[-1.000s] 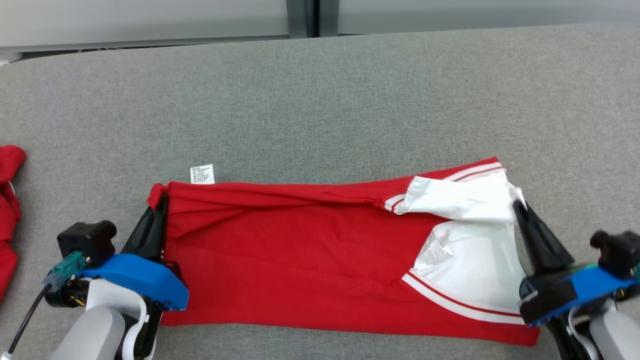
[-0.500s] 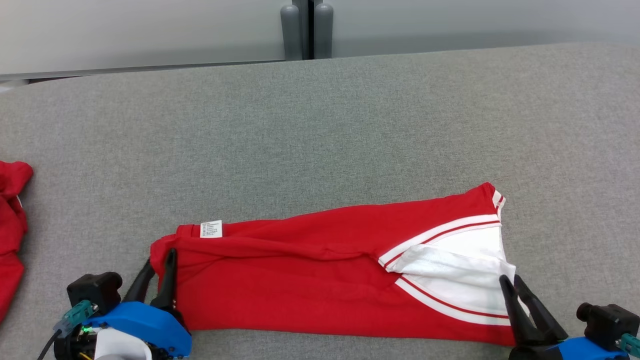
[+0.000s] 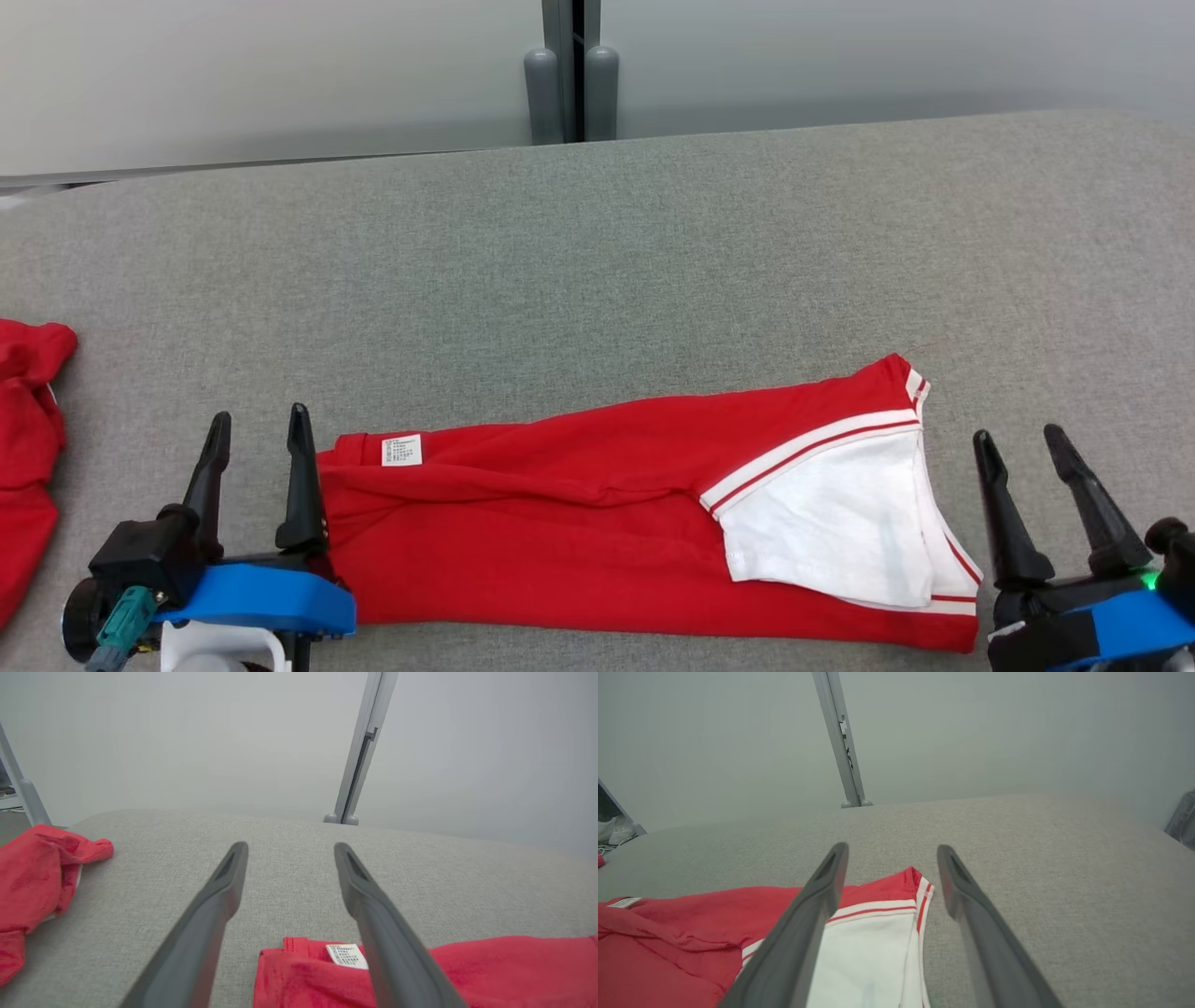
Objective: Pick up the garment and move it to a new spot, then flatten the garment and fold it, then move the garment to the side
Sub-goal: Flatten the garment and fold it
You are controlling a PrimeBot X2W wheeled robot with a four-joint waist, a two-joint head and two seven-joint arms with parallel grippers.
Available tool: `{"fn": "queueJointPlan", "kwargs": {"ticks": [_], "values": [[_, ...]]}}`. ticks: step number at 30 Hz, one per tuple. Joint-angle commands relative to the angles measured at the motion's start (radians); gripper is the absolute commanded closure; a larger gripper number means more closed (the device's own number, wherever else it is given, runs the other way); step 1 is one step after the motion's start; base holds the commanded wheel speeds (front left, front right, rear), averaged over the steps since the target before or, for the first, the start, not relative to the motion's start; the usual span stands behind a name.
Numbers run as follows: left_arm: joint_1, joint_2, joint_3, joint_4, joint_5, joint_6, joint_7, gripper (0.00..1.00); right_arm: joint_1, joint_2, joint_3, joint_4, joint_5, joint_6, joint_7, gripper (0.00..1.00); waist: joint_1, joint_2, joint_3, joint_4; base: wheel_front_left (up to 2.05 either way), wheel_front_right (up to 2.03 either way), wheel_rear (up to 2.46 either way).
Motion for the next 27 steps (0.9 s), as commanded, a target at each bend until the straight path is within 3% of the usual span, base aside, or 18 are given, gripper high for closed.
{"fn": "queueJointPlan", "kwargs": {"ticks": [1, 10, 20, 27], "values": [[-0.012, 0.002, 0.003, -0.020, 0.023, 0.012, -0.004, 0.00, -0.023, 0.005, -0.007, -0.018, -0.016, 0.000, 0.009, 0.00, 0.0000, 0.0001, -0.002, 0.000, 0.00, 0.00, 0.00], [0.022, 0.003, -0.025, -0.062, 0.076, 0.045, -0.004, 0.00, -0.047, 0.017, -0.039, -0.038, -0.055, 0.000, 0.048, 0.00, 0.0000, 0.0001, -0.005, 0.006, 0.00, 0.00, 0.00], [0.020, 0.012, -0.035, -0.072, 0.084, 0.053, 0.005, 0.00, -0.051, 0.013, -0.048, -0.024, -0.055, 0.000, 0.061, 0.00, 0.0000, 0.0001, -0.006, 0.015, 0.00, 0.00, 0.00], [-0.017, 0.014, -0.042, -0.075, 0.090, 0.042, 0.004, 0.00, -0.047, -0.004, -0.070, 0.095, -0.057, 0.000, 0.081, 0.00, 0.0000, 0.0001, 0.027, 0.033, 0.00, 0.00, 0.00]]}}
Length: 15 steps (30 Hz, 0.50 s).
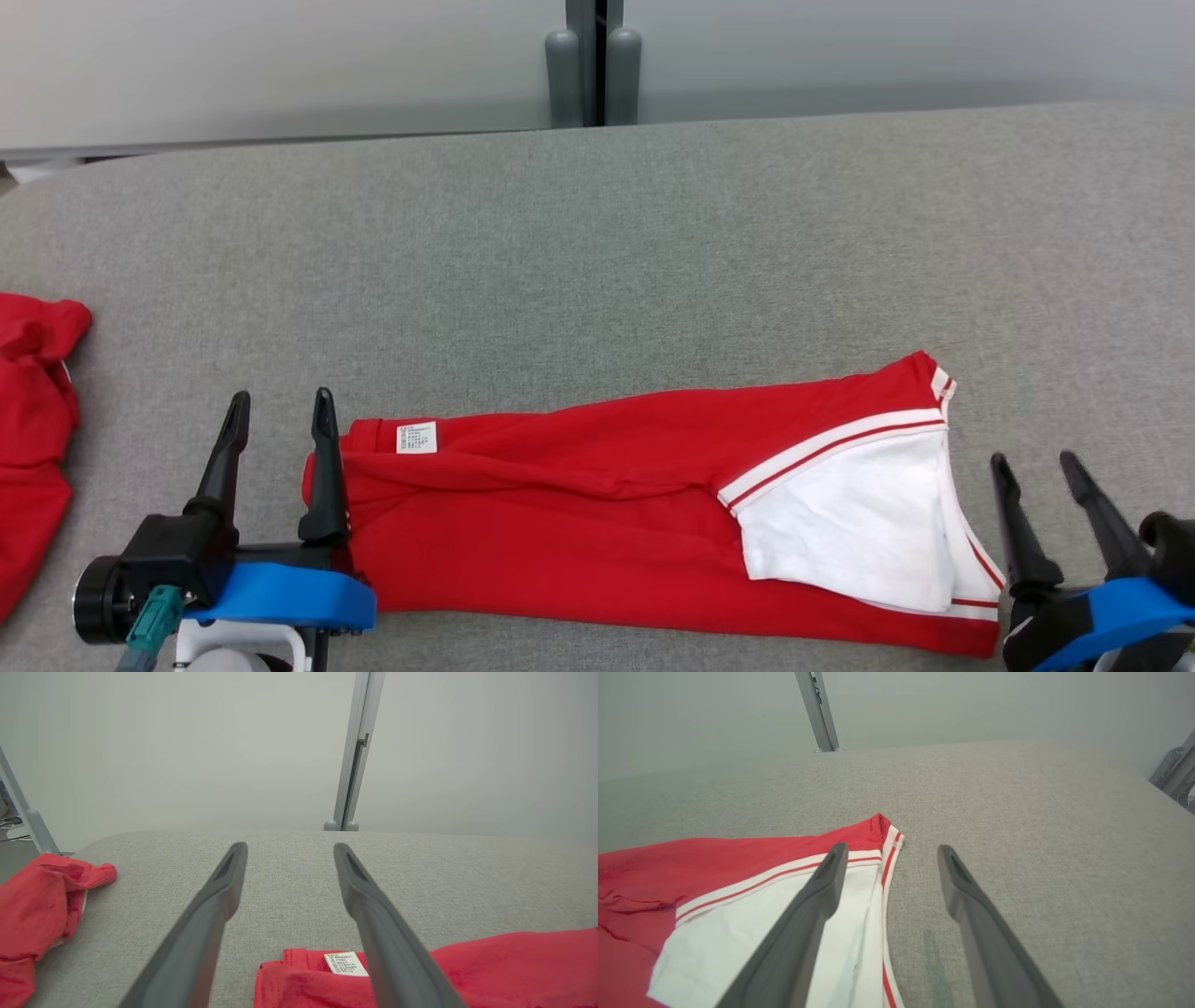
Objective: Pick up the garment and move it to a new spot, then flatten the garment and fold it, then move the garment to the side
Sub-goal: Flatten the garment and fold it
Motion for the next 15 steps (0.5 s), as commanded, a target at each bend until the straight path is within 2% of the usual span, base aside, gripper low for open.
{"fn": "queueJointPlan", "kwargs": {"ticks": [1, 6, 11, 12, 13, 14, 15], "values": [[-0.016, 0.002, -0.001, -0.001, 0.007, -0.004, -0.001, 0.00, -0.010, -0.007, 0.003, 0.019, 0.002, 0.000, -0.007, 0.00, 0.0000, -0.0001, 0.012, 0.010, 0.00, 0.00, 0.00], [-0.049, -0.011, -0.003, 0.005, 0.015, -0.010, -0.006, 0.00, -0.064, -0.014, 0.045, 0.183, 0.030, 0.000, -0.016, 0.00, 0.0000, -0.0001, 0.049, 0.029, 0.00, 0.00, 0.00], [-0.069, -0.027, -0.004, 0.014, 0.023, -0.018, -0.009, 0.00, -0.117, -0.026, 0.117, 0.325, 0.075, 0.000, 0.024, 0.00, 0.0000, -0.0001, 0.068, 0.045, 0.00, 0.00, 0.00], [-0.071, -0.031, -0.004, 0.017, 0.025, -0.019, -0.010, 0.00, -0.121, -0.025, 0.136, 0.343, 0.089, 0.001, 0.037, 0.15, 0.0000, -0.0001, 0.068, 0.047, 0.00, 0.00, 0.00], [-0.071, -0.033, -0.003, 0.021, 0.026, -0.022, -0.010, 0.00, -0.120, -0.028, 0.157, 0.355, 0.105, 0.001, 0.051, 0.56, 0.0000, -0.0001, 0.068, 0.049, 0.00, 0.00, 0.00], [-0.072, -0.036, -0.002, 0.022, 0.027, -0.023, -0.011, 0.00, -0.121, -0.031, 0.174, 0.359, 0.121, 0.001, 0.057, 0.72, 0.0000, -0.0001, 0.067, 0.050, 0.00, 0.00, 0.00], [-0.071, -0.038, 0.000, 0.023, 0.027, -0.023, -0.012, 0.00, -0.121, -0.038, 0.188, 0.355, 0.135, 0.002, 0.060, 1.00, 0.0000, -0.0001, 0.067, 0.051, 0.00, 0.00, 0.00]]}}
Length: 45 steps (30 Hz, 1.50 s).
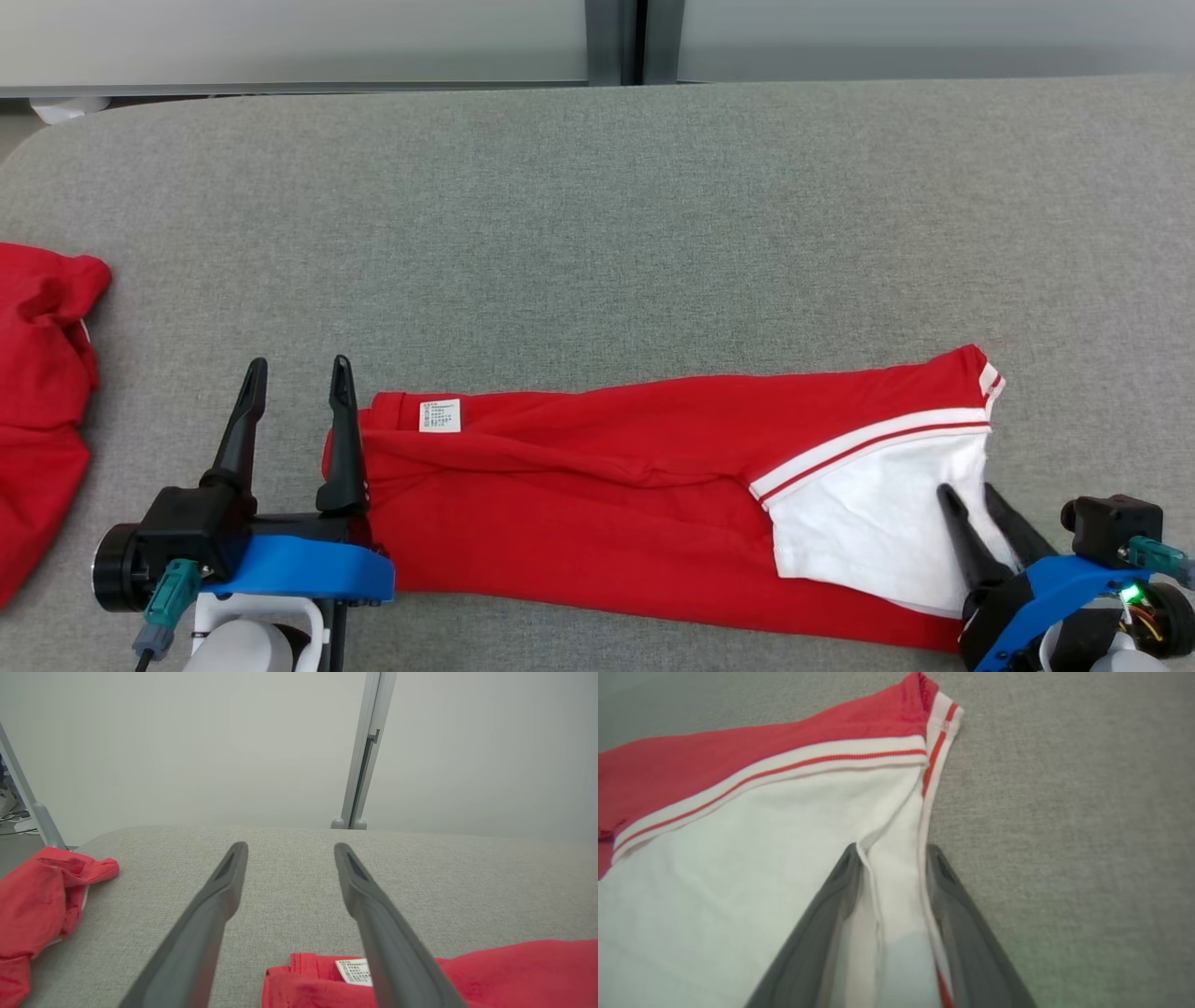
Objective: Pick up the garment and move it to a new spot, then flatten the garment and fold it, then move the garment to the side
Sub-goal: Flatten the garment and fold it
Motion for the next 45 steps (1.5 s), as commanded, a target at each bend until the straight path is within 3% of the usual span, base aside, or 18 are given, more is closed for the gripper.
{"fn": "queueJointPlan", "kwargs": {"ticks": [1, 9, 14, 20, 25, 32, 38, 45], "values": [[-0.009, -0.002, 0.002, 0.003, 0.004, -0.004, -0.006, 0.00, 0.012, 0.013, 0.033, 0.017, 0.010, 0.005, 0.026, 1.00, 0.0001, 0.0000, -0.001, 0.000, 0.00, 0.00, 0.00], [0.013, -0.002, 0.026, 0.006, 0.012, -0.005, -0.007, 0.00, 0.046, -0.063, 0.010, -0.132, 0.050, 0.003, -0.032, 1.00, 0.0001, 0.0000, -0.025, -0.015, 0.00, 0.00, 0.00], [0.021, -0.012, 0.032, 0.006, 0.019, -0.010, -0.007, 0.00, 0.098, -0.115, -0.089, -0.183, 0.033, 0.002, -0.021, 1.00, 0.0001, 0.0000, -0.045, -0.020, 0.00, 0.00, 0.00], [0.036, -0.023, 0.039, 0.006, 0.024, -0.015, -0.007, 0.00, 0.143, -0.121, -0.221, -0.173, -0.007, 0.002, 0.024, 1.00, 0.0001, 0.0000, -0.064, -0.023, 0.00, 0.00, 0.00], [0.045, -0.027, 0.044, 0.008, 0.030, -0.019, -0.007, 0.00, 0.132, -0.123, -0.238, -0.190, -0.018, 0.002, 0.041, 1.00, 0.0001, 0.0000, -0.075, -0.024, 0.00, 0.00, 0.00], [0.052, -0.031, 0.047, 0.007, 0.032, -0.019, -0.007, 0.00, 0.100, -0.099, -0.176, -0.353, -0.044, 0.003, 0.139, 1.00, 0.0001, 0.0000, -0.091, -0.027, 0.00, 0.00, 0.00], [0.050, -0.031, 0.048, 0.004, 0.033, -0.021, -0.007, 0.00, 0.027, 0.001, -0.043, -0.518, -0.059, 0.003, 0.262, 1.00, 0.0001, 0.0000, -0.091, -0.029, 0.00, 0.00, 0.00], [0.013, -0.046, 0.032, 0.017, 0.037, -0.034, -0.007, 0.00, -0.098, 0.136, 0.207, -0.437, 0.008, 0.003, 0.243, 1.00, 0.0001, 0.0000, -0.063, 0.006, 0.00, 0.00, 0.00]]}}
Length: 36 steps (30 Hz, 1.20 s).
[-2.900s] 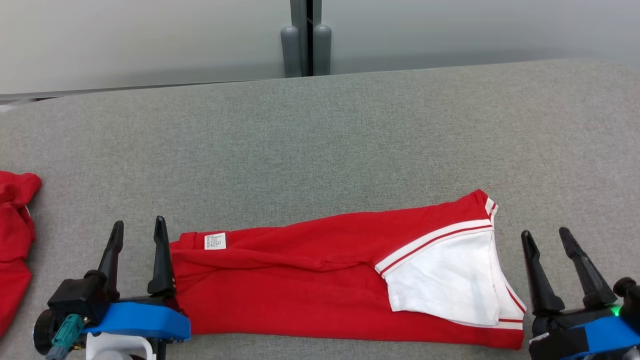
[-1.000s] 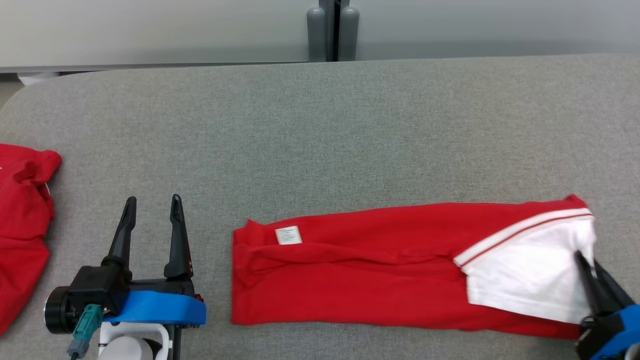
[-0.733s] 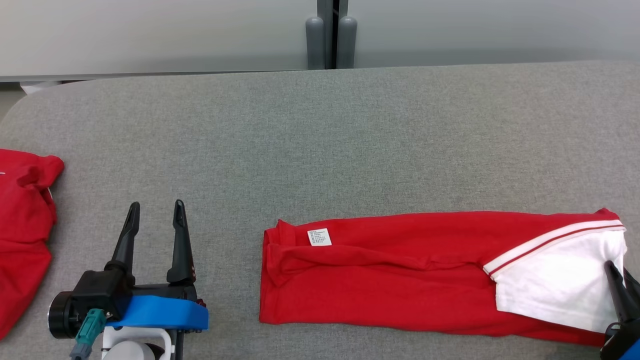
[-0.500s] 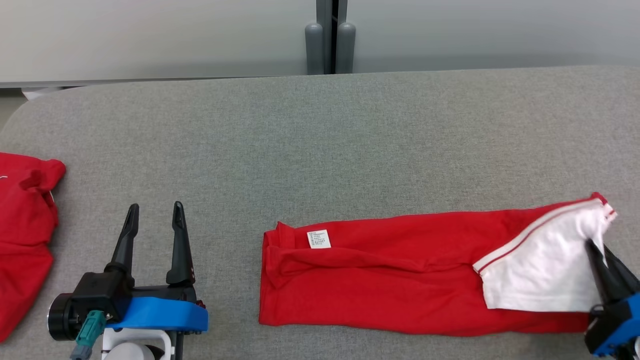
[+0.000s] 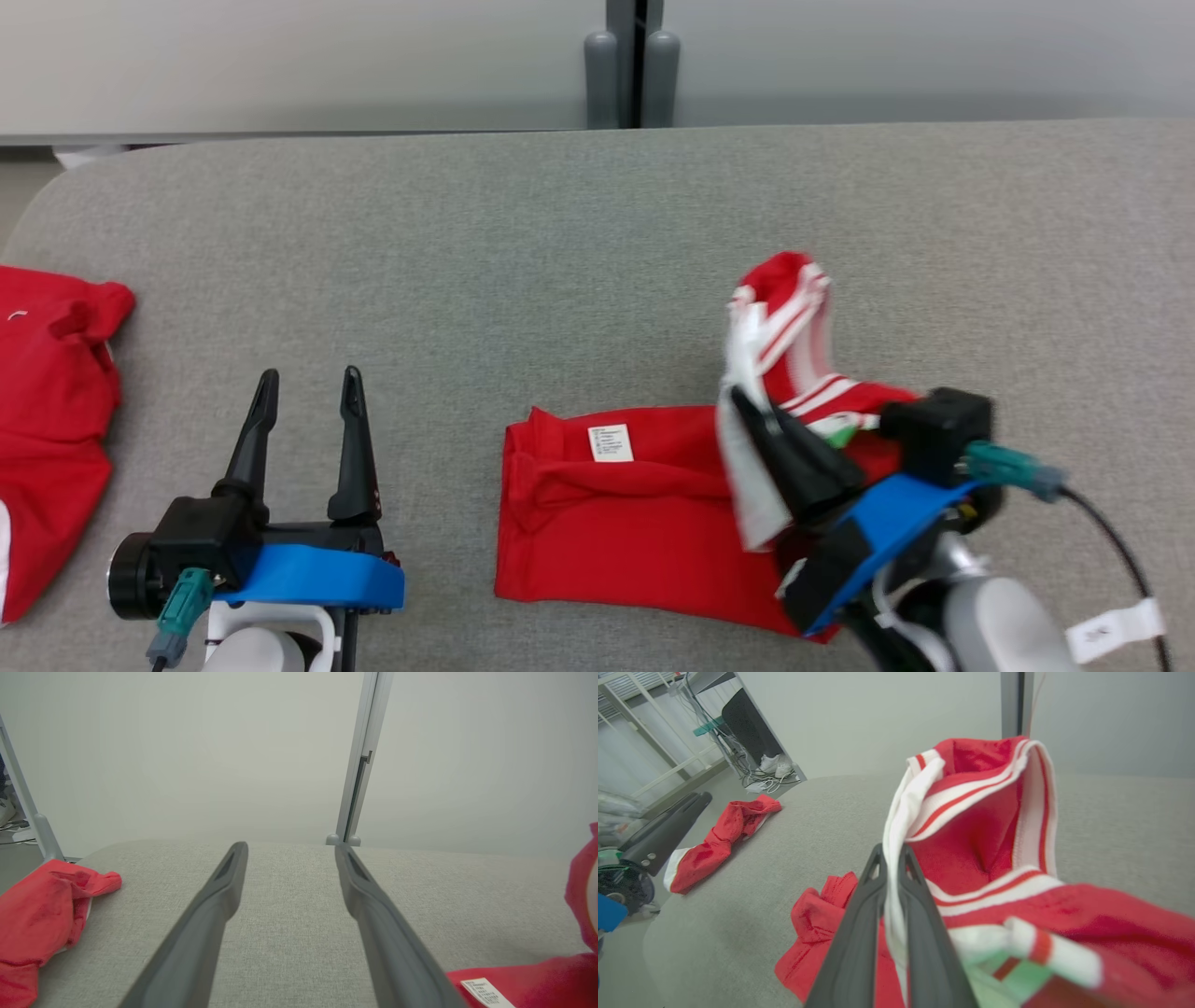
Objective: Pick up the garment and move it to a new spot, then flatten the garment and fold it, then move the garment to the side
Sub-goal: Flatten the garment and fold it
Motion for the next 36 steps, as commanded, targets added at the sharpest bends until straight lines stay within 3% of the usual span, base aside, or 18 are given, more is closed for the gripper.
{"fn": "queueJointPlan", "kwargs": {"ticks": [1, 9, 15, 16, 17, 18, 24, 27, 31, 36], "values": [[-0.018, -0.005, -0.002, 0.005, 0.006, -0.004, -0.004, 0.00, -0.029, 0.012, 0.038, 0.032, 0.019, 0.000, -0.022, 1.00, -0.0001, -0.0001, 0.015, 0.020, 0.00, 0.00, 0.00], [-0.061, -0.036, -0.007, 0.028, 0.017, -0.030, -0.005, 0.00, -0.127, 0.034, 0.229, 0.246, 0.132, 0.000, -0.155, 1.00, -0.0001, -0.0001, 0.060, 0.075, 0.00, 0.00, 0.00], [-0.069, -0.050, 0.002, 0.043, 0.028, -0.043, -0.004, 0.00, -0.185, 0.033, 0.309, 0.362, 0.190, 0.000, -0.228, 1.00, -0.0001, -0.0001, 0.072, 0.082, 0.00, 0.00, 0.00], [-0.069, -0.053, 0.004, 0.045, 0.031, -0.044, -0.005, 0.00, -0.196, 0.033, 0.318, 0.381, 0.195, 0.000, -0.242, 0.72, -0.0001, -0.0001, 0.074, 0.081, 0.00, 0.00, 0.00], [-0.068, -0.055, 0.007, 0.047, 0.033, -0.045, -0.004, 0.00, -0.207, 0.033, 0.327, 0.396, 0.200, 0.000, -0.257, 0.53, -0.0001, -0.0001, 0.075, 0.081, 0.00, 0.00, 0.00], [-0.067, -0.058, 0.010, 0.049, 0.034, -0.046, -0.005, 0.00, -0.219, 0.034, 0.339, 0.405, 0.199, 0.000, -0.276, 0.00, -0.0001, -0.0001, 0.076, 0.079, 0.00, 0.00, 0.00], [-0.055, -0.064, 0.029, 0.058, 0.045, -0.055, -0.004, 0.00, -0.269, 0.033, 0.379, 0.372, 0.151, 0.000, -0.397, 0.00, -0.0001, -0.0001, 0.070, 0.058, 0.00, 0.00, 0.00], [-0.049, -0.063, 0.035, 0.063, 0.052, -0.060, -0.005, 0.00, -0.270, 0.015, 0.348, 0.319, 0.116, 0.000, -0.443, 0.00, -0.0001, -0.0001, 0.062, 0.045, 0.00, 0.00, 0.00], [-0.037, -0.057, 0.045, 0.066, 0.059, -0.059, -0.005, 0.00, -0.225, -0.028, 0.207, 0.241, 0.047, 0.000, -0.473, 0.00, -0.0001, -0.0001, 0.050, 0.024, 0.00, 0.00, 0.00], [-0.023, -0.046, 0.050, 0.069, 0.064, -0.054, -0.004, 0.00, -0.124, -0.071, -0.057, 0.149, -0.038, 0.000, -0.457, 0.00, -0.0001, -0.0001, 0.037, -0.001, 0.00, 0.00, 0.00]]}}
